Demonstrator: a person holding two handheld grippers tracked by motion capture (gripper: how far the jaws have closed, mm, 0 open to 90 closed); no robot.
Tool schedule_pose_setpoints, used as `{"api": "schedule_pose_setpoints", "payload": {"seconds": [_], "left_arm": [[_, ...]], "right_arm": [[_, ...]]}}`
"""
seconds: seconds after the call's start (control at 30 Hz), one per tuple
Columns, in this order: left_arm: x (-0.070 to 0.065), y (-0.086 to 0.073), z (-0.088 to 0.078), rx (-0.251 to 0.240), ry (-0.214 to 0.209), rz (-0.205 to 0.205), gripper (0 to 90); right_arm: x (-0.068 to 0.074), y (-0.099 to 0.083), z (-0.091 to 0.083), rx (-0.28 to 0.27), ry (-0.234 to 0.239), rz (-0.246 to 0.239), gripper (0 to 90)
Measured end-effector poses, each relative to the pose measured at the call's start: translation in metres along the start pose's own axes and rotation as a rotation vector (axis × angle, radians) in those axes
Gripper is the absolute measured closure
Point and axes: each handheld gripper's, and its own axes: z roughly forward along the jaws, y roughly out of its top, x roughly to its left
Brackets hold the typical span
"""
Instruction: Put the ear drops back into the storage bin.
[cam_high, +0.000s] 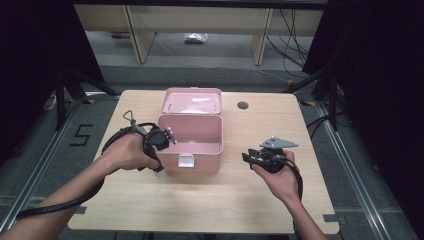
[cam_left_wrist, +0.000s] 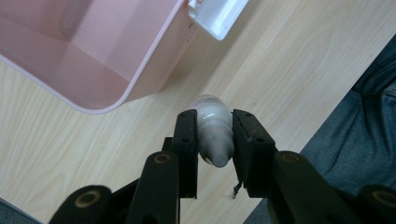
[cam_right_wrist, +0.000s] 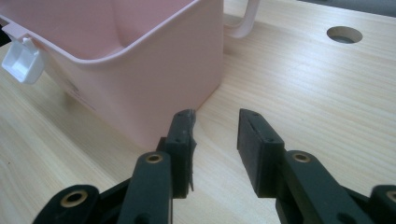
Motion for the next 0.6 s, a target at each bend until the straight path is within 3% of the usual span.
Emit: {"api": "schedule_pose_setpoints", "payload": {"seconds": [0.2,0.27,0.37,0.5,0.6], "left_arm": [[0.002,0.002,-0.009,-0.014,0.01,-0.001,71.4],[0.002,0.003,-0.01,-0.021,0.013,-0.003,71.4],[0.002,0.003,-0.013,-0.025,0.016,-0.007,71.4],[0.003,0.004,-0.016,-0.029,0.018,-0.005,71.4],[0.004,0.004,-0.02,-0.031,0.019,-0.001,71.4]], "right_arm": [[-0.002,0.001,0.001,-0.009,-0.005,-0.022,67.0],[0.0,0.0,0.0,0.004,0.006,0.001,67.0],[-0.003,0.001,0.002,-0.014,0.003,-0.044,67.0],[-0.001,0.001,0.001,-0.006,0.002,-0.022,67.0],[-0.002,0.001,0.002,-0.01,0.001,-0.039,67.0]]}}
